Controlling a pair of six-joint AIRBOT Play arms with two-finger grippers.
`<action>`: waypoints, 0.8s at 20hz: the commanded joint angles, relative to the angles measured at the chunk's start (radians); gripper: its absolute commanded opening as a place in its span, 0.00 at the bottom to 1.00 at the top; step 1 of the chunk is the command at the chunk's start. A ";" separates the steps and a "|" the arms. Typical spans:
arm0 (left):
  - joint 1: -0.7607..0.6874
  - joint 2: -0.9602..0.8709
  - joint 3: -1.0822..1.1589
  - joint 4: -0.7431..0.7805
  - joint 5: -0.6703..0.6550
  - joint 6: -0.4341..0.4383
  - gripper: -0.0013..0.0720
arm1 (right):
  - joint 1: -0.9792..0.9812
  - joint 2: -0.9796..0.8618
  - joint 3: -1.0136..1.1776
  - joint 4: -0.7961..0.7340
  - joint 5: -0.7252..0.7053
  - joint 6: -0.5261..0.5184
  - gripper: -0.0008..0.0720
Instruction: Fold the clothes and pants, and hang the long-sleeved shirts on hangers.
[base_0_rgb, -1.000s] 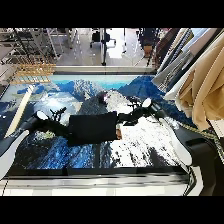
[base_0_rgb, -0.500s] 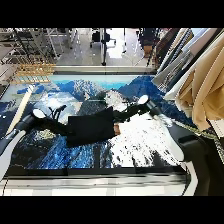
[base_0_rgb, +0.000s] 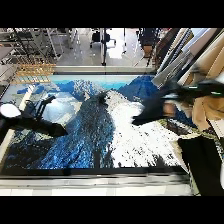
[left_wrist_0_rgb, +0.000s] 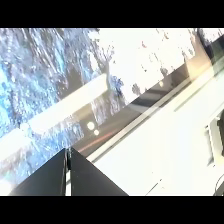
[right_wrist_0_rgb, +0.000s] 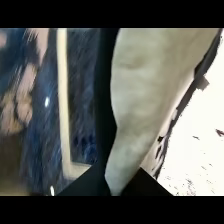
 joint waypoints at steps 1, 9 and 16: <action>0.040 0.070 -0.021 -0.001 -0.037 -0.003 0.02 | -0.344 0.170 -0.024 -0.071 0.195 0.062 0.03; 0.092 0.062 -0.021 -0.001 -0.037 0.017 0.02 | -0.965 0.543 -0.728 -0.456 0.260 -0.066 0.03; 0.108 -0.007 -0.021 -0.002 -0.037 0.016 0.03 | -1.008 0.551 -0.922 -0.603 -0.194 -0.091 0.86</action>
